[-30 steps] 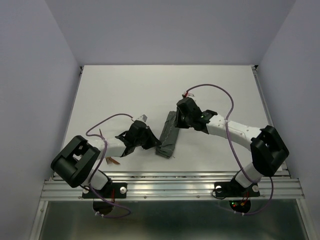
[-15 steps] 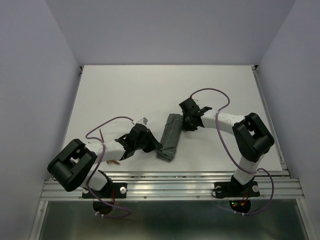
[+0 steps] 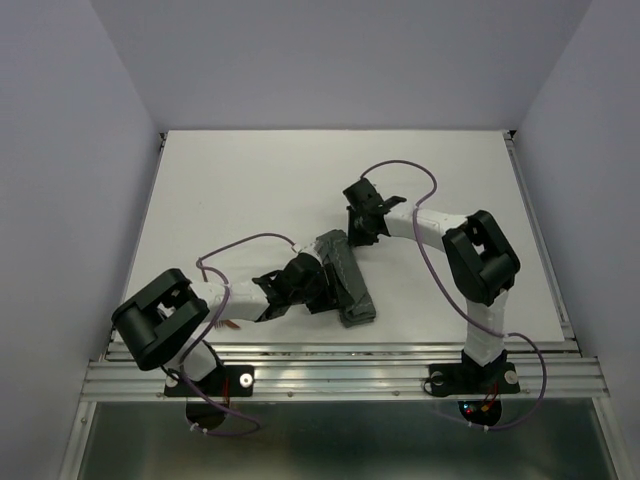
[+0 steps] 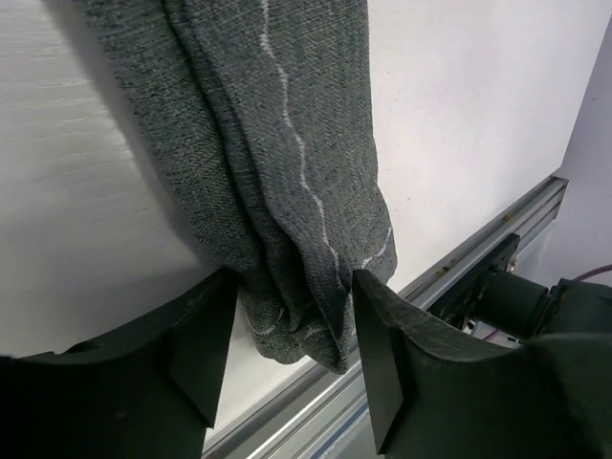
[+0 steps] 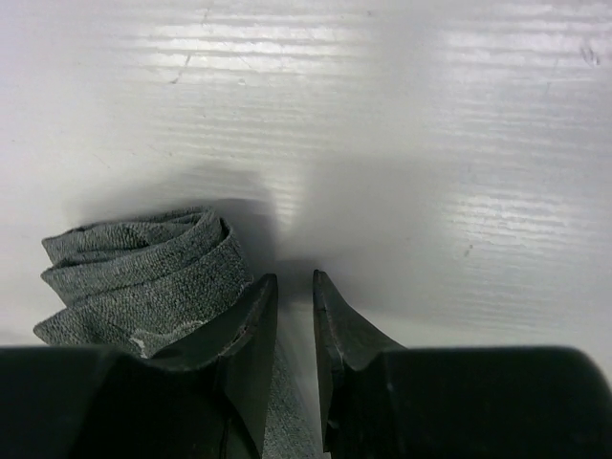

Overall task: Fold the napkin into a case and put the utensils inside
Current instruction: Fold the 2/3-rectangle-folded napkin at the center of the board, then move the smaller rectangle-folded napkin to the center of the board.

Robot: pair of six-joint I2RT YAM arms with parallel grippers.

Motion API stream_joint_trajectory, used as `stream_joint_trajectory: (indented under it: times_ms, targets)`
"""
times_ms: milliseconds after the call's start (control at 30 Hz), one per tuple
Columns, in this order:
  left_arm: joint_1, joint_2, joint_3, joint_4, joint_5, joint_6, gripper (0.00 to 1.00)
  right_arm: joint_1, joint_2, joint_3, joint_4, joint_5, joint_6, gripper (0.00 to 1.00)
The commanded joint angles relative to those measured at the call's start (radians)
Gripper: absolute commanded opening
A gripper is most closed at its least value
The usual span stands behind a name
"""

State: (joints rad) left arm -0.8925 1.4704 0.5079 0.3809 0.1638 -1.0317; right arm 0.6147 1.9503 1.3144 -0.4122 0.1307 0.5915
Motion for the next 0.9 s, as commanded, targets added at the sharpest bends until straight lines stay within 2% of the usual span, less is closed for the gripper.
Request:
stream_joint_trajectory:
  times_ms: [0, 200, 400, 667, 767, 867]
  targets:
    - [-0.013, -0.008, 0.046, -0.017, -0.020, -0.001, 0.64, -0.001, 0.042, 0.080, -0.022, -0.016, -0.050, 0.27]
    - [-0.006, -0.125, 0.083, -0.150, -0.075, 0.050, 0.64, -0.001, -0.011, 0.071, -0.040, 0.052, -0.073, 0.27]
    - [0.053, -0.223, 0.087, -0.223, -0.101, 0.099, 0.67, -0.001, -0.103, 0.017, -0.046, 0.113, -0.056, 0.29]
    - [0.194, -0.208, 0.084, -0.198, -0.060, 0.131, 0.64, 0.019, -0.255, -0.072, -0.088, 0.133, -0.033, 0.27]
    - [0.245, -0.162, 0.122, -0.192, -0.041, 0.154, 0.64, 0.087, -0.345, -0.130, -0.108, 0.133, -0.013, 0.27]
    - [0.280, -0.093, 0.179, -0.188, -0.027, 0.185, 0.64, 0.172, -0.370, -0.171, -0.137, 0.138, 0.034, 0.27]
